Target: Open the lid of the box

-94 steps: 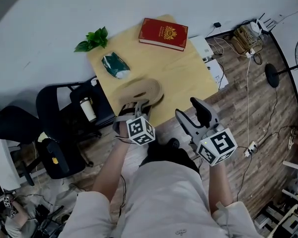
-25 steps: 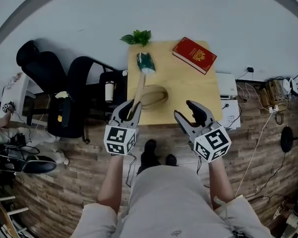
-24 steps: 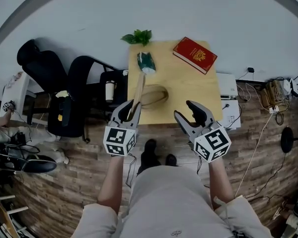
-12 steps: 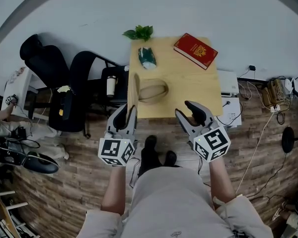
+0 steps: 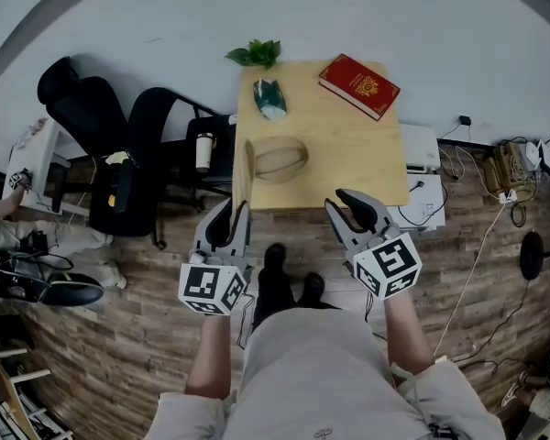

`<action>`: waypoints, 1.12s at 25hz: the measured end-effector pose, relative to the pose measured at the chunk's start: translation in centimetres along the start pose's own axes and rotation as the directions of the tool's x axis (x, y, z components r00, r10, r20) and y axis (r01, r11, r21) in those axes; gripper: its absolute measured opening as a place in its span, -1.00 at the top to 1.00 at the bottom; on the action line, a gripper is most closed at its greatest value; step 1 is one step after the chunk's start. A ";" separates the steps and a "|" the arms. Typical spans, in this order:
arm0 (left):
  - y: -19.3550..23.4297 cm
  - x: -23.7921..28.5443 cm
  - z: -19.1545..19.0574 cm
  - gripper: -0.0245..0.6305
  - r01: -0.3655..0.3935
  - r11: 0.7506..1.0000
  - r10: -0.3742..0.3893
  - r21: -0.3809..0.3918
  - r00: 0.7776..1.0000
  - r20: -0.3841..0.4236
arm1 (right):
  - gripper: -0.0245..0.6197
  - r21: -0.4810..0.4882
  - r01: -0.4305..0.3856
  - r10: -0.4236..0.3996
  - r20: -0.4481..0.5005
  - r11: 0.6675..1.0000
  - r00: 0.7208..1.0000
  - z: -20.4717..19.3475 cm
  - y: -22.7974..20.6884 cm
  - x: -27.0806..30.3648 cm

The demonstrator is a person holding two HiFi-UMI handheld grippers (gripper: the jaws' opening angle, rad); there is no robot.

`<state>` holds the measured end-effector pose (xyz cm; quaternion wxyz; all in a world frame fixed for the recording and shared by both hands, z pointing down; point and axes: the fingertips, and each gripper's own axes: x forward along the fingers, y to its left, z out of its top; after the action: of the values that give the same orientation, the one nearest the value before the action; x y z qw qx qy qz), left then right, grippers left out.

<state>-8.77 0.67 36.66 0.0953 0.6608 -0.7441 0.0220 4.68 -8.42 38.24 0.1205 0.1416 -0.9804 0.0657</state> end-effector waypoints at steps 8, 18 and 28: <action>0.1 -1.0 -0.5 0.70 -0.043 0.999 0.043 -0.020 0.999 0.006 | 0.80 0.000 0.010 -0.010 -0.015 1.000 1.000 -0.6 -0.2 -0.3; 1.6 -1.9 -0.2 0.70 -0.085 0.996 0.085 -0.025 0.996 0.017 | 0.86 -0.009 0.003 -0.003 -0.027 1.000 1.000 -0.8 -0.2 0.5; 2.4 -2.4 0.4 0.70 -0.092 0.995 0.093 -0.026 0.995 0.037 | 0.92 -0.002 0.036 -0.036 -0.020 0.999 0.999 -0.5 -0.4 0.7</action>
<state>-10.94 3.26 36.08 0.0881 0.6249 -0.7757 0.0049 4.27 -8.85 38.93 0.1316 0.1587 -0.9764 0.0643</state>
